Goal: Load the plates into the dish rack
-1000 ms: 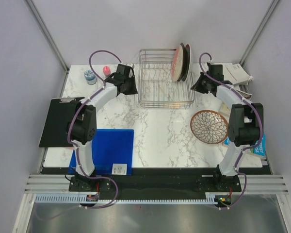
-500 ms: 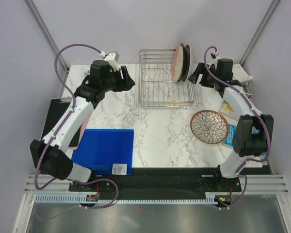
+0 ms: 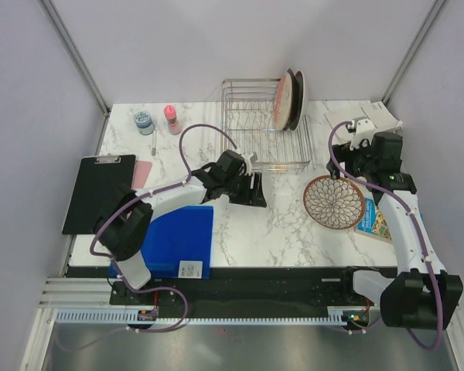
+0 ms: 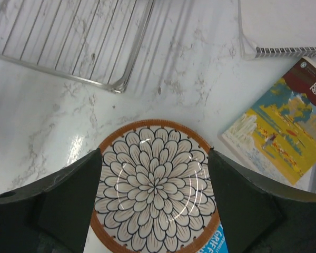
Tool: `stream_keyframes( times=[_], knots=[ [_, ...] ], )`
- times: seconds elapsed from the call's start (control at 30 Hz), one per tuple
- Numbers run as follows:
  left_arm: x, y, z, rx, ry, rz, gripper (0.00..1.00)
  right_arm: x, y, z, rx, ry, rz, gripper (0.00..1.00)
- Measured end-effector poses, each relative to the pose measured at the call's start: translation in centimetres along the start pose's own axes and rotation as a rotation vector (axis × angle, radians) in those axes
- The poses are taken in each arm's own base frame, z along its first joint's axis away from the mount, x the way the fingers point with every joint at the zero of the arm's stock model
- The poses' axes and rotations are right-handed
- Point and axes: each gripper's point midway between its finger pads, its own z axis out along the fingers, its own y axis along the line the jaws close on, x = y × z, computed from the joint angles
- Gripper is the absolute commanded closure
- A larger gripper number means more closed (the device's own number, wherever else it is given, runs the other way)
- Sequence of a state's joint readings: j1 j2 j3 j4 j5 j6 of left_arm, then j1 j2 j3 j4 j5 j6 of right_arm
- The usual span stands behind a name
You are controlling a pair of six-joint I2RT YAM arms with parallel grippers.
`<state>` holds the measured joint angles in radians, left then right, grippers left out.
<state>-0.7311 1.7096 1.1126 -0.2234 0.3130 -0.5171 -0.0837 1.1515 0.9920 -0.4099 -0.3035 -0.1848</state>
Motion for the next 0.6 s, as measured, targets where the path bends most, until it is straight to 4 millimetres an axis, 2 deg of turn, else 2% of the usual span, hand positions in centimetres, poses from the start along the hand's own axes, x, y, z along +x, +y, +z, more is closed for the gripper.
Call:
stream_keyframes(
  times=[0.1,0.33,0.47,0.6],
  knots=[
    [-0.1,-1.5,1.8,0.021,-0.013,-0.031,0.3,1.6,0.0,-1.1,0.018,0.026,-0.035,0.12],
    [-1.1,-5.5,7.7,0.057,-0.013,-0.153,0.3,4.4,0.3,-3.3,0.05,0.054,-0.053,0.11],
    [-0.7,-6.7,10.5,0.062,0.004,-0.219,0.28,4.7,0.2,-4.2,0.067,0.054,-0.05,0.1],
    [-0.9,-7.6,12.3,0.072,-0.007,-0.241,0.28,4.9,0.2,-4.8,0.08,0.05,-0.038,0.1]
  ],
)
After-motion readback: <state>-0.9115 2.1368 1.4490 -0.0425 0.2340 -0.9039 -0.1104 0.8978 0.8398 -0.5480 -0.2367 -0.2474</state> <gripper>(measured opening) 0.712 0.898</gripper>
